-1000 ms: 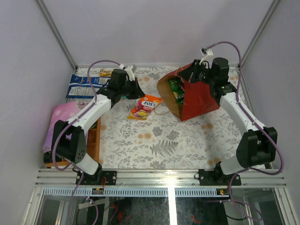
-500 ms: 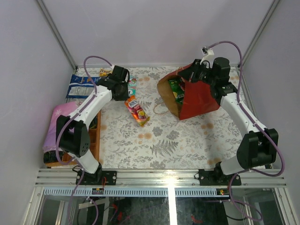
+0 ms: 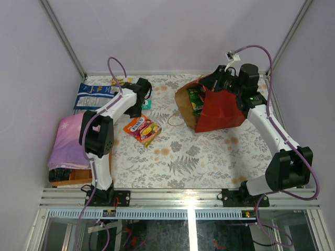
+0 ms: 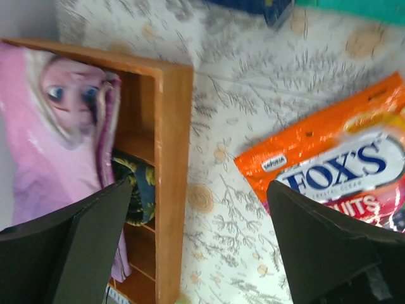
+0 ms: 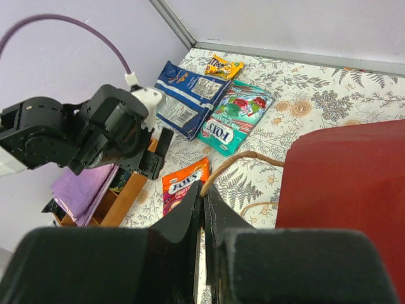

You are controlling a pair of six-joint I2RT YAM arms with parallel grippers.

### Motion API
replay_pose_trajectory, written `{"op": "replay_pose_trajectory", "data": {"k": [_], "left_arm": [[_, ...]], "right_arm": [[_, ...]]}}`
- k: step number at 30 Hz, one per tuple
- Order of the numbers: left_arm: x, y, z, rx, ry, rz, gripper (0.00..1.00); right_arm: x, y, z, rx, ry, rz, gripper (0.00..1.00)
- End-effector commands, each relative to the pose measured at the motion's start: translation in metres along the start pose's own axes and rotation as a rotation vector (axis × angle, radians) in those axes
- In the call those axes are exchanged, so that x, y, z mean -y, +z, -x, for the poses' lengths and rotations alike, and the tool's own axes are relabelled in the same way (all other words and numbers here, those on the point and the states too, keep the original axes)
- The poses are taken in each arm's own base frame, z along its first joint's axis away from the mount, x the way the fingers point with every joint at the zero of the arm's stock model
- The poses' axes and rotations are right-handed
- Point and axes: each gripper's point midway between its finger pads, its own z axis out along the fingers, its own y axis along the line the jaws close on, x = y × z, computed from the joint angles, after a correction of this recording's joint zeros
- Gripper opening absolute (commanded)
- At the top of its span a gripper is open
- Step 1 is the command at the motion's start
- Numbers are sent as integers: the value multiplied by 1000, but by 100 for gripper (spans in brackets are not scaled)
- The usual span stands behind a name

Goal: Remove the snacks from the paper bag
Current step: Place the snack at the center of the board.

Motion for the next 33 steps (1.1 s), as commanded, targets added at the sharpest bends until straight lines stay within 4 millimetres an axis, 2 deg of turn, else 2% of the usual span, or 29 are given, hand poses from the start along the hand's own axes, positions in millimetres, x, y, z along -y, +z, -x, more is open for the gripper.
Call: {"op": "replay_pose_trajectory", "data": {"k": [1, 3, 6, 8, 11, 13, 18, 20, 24, 29, 33], "left_arm": [[-16, -39, 33, 143, -106, 94, 90], [18, -62, 37, 214, -129, -15, 91], [91, -88, 21, 255, -130, -220, 91], [129, -94, 6, 242, -153, -328, 91], [165, -94, -9, 202, -227, -475, 87], [180, -94, -16, 190, -275, -550, 85], [199, -93, -28, 201, -272, -621, 81], [202, -88, -31, 200, -239, -613, 75], [204, -81, -39, 189, -207, -605, 60], [200, -68, -54, 166, -173, -569, 29], [192, -55, -63, 156, -158, -514, 28]], "right_arm": [[-43, -13, 29, 72, -78, 106, 0], [-41, -12, 27, 68, -75, 103, 0], [-38, -10, 24, 60, -68, 102, 0], [-37, -9, 23, 56, -64, 101, 0], [-36, -8, 22, 53, -64, 100, 0], [-35, -8, 22, 52, -63, 99, 0], [-34, -6, 19, 48, -61, 99, 0], [-33, -6, 19, 46, -57, 100, 0], [-32, -5, 17, 43, -55, 100, 0], [-30, -3, 15, 37, -49, 98, 0], [-30, -2, 15, 35, -47, 101, 0]]}}
